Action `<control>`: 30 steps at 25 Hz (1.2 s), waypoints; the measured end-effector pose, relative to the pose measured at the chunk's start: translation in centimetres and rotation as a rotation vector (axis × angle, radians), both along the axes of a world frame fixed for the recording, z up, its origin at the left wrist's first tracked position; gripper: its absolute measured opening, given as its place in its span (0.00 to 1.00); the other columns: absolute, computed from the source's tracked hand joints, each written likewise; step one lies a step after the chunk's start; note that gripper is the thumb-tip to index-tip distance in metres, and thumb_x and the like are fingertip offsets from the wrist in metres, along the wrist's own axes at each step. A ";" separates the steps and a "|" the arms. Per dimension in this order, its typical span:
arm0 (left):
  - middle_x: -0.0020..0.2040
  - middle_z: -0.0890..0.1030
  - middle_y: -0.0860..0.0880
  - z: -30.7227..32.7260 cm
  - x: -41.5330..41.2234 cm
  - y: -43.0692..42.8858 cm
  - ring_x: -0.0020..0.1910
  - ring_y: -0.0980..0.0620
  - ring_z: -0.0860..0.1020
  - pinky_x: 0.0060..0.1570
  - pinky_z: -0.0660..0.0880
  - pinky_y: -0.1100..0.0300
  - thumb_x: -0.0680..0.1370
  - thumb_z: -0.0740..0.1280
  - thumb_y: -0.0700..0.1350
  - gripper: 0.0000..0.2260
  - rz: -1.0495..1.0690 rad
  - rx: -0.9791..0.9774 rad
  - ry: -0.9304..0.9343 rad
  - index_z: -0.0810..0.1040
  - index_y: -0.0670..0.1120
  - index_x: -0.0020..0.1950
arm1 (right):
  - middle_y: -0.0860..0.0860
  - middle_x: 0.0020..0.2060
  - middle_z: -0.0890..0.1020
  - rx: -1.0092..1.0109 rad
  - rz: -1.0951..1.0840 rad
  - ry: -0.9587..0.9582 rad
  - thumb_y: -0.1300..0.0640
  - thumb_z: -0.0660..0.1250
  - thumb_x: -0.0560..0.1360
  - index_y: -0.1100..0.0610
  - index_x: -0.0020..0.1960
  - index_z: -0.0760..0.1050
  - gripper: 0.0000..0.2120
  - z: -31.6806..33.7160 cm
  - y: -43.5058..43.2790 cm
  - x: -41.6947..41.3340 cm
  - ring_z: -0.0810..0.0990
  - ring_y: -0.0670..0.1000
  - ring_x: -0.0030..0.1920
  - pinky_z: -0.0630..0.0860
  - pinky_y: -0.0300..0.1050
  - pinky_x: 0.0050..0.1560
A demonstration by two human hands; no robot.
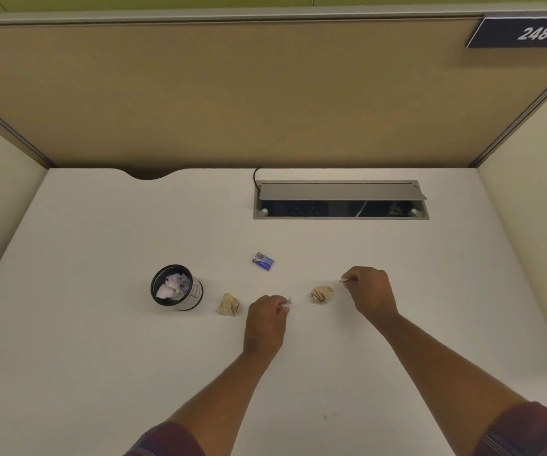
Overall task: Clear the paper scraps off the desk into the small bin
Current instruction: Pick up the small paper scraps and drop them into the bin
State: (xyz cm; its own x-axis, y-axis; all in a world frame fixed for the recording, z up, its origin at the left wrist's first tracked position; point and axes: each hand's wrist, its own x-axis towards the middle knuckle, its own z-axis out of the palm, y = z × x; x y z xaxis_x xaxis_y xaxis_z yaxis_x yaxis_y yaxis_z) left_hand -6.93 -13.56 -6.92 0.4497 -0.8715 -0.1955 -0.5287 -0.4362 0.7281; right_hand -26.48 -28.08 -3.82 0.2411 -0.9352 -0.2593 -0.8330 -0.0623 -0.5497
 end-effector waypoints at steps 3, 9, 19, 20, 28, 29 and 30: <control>0.44 0.83 0.54 1.6 1.7 1.4 0.45 0.55 0.79 0.48 0.78 0.57 0.80 0.69 0.45 0.04 0.042 -0.063 -0.004 0.84 0.50 0.51 | 0.42 0.39 0.85 0.032 -0.018 -0.115 0.58 0.70 0.75 0.48 0.43 0.84 0.07 1.7 2.0 2.7 0.82 0.41 0.41 0.73 0.35 0.38; 0.45 0.83 0.56 4.8 8.4 5.2 0.49 0.52 0.77 0.50 0.76 0.58 0.79 0.70 0.48 0.06 0.201 -0.189 -0.157 0.85 0.52 0.55 | 0.42 0.43 0.85 -0.005 0.107 -0.217 0.51 0.72 0.75 0.47 0.47 0.84 0.03 4.1 5.9 12.3 0.82 0.42 0.44 0.77 0.38 0.45; 0.46 0.84 0.55 6.4 20.1 9.4 0.49 0.51 0.76 0.45 0.79 0.51 0.78 0.71 0.48 0.06 0.415 -0.140 -0.212 0.84 0.52 0.55 | 0.45 0.42 0.86 -0.126 0.343 -0.186 0.47 0.67 0.77 0.47 0.50 0.81 0.06 4.3 11.3 28.0 0.82 0.48 0.44 0.77 0.47 0.50; 0.46 0.84 0.56 6.5 20.6 9.2 0.49 0.51 0.76 0.45 0.79 0.51 0.79 0.71 0.49 0.06 0.408 -0.138 -0.217 0.84 0.52 0.55 | 0.46 0.43 0.86 -0.146 0.357 -0.152 0.47 0.66 0.78 0.47 0.50 0.81 0.06 4.1 11.4 28.7 0.81 0.49 0.44 0.77 0.48 0.52; 0.47 0.83 0.47 6.2 22.5 7.5 0.50 0.44 0.78 0.47 0.79 0.47 0.80 0.67 0.46 0.07 0.144 0.050 -0.339 0.84 0.48 0.52 | 0.47 0.42 0.83 -0.278 0.469 0.116 0.52 0.63 0.78 0.48 0.51 0.79 0.07 2.9 11.9 31.0 0.77 0.52 0.47 0.62 0.46 0.45; 0.48 0.82 0.46 6.2 22.6 7.3 0.50 0.44 0.78 0.47 0.80 0.47 0.80 0.67 0.46 0.07 0.118 0.069 -0.342 0.84 0.47 0.53 | 0.48 0.44 0.82 -0.287 0.495 0.139 0.53 0.64 0.78 0.49 0.51 0.80 0.06 2.7 11.9 31.0 0.77 0.53 0.48 0.65 0.46 0.45; 0.49 0.81 0.45 6.2 22.6 7.1 0.50 0.44 0.78 0.47 0.80 0.46 0.81 0.67 0.46 0.07 0.102 0.069 -0.344 0.83 0.45 0.53 | 0.49 0.46 0.81 -0.290 0.510 0.135 0.54 0.66 0.77 0.50 0.51 0.80 0.06 2.4 11.9 31.1 0.77 0.53 0.49 0.68 0.46 0.45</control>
State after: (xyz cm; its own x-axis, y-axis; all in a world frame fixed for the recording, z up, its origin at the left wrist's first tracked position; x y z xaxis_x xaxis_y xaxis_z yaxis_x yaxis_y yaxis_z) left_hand 15.67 -6.46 -0.75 0.5835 -0.8087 -0.0747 -0.6888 -0.5415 0.4821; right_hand 4.61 -16.21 -1.44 0.6605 -0.7475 -0.0705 -0.7200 -0.6040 -0.3416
